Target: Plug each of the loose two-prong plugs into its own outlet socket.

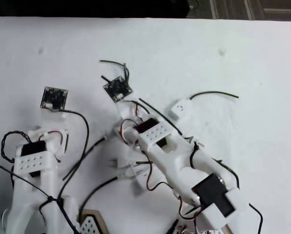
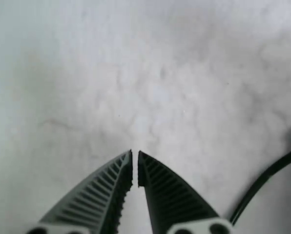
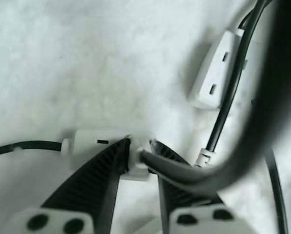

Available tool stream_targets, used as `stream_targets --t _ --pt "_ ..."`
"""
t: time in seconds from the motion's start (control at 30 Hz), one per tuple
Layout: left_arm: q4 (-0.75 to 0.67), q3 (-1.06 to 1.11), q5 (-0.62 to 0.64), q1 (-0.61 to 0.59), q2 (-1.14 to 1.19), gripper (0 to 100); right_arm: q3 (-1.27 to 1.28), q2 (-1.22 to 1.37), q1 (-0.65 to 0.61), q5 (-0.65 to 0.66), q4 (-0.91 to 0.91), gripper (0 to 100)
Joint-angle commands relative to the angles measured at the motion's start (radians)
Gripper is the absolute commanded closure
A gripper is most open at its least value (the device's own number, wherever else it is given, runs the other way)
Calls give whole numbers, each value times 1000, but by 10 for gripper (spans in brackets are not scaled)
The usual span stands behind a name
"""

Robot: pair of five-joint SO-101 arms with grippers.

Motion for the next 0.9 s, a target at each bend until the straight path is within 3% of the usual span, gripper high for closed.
stream_targets --t 0.0,0.17,0.47,0.7,0.87 --pt "-15 0 -11 -10 -22 950 -8 -24 -21 8 53 943" --pt "-15 0 -87 -8 -22 950 -69 -122 -24 6 236 791" --pt "-15 0 -94 1 -24 945 -75 -305 -25 6 358 822" --pt "28 -11 -94 61 -35 775 -75 -549 -21 6 558 822" --pt "37 -14 -94 131 -137 759 -72 -713 -15 6 736 823"
